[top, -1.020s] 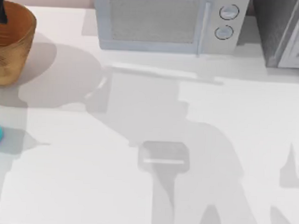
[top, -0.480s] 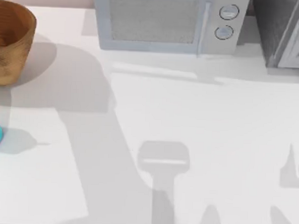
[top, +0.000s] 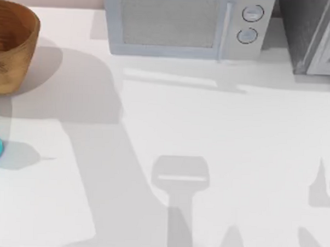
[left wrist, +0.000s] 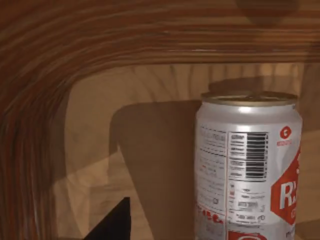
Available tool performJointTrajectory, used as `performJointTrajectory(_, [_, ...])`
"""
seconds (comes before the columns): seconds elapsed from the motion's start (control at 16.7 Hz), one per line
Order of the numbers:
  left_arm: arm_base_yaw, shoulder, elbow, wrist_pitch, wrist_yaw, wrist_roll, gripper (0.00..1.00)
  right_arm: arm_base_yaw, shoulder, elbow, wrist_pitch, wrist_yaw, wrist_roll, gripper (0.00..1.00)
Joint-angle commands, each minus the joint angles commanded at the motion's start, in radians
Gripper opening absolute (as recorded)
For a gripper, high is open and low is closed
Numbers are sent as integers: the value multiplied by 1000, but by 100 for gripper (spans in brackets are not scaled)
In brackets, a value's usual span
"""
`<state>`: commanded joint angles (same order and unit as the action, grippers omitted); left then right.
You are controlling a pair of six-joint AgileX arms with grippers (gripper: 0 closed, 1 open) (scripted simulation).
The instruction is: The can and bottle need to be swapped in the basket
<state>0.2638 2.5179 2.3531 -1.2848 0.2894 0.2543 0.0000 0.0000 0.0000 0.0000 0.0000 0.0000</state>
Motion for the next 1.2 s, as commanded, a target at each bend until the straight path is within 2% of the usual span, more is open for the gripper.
performJointTrajectory(0.36, [-21,31,-119,156,-2,-23,100,0,0,0,0,0,0,100])
performJointTrajectory(0.6, [-22,32,-126,165,-3,-24,100,0,0,0,0,0,0,100])
performJointTrajectory(1.2, [-22,32,-126,165,-3,-24,25,0,0,0,0,0,0,100])
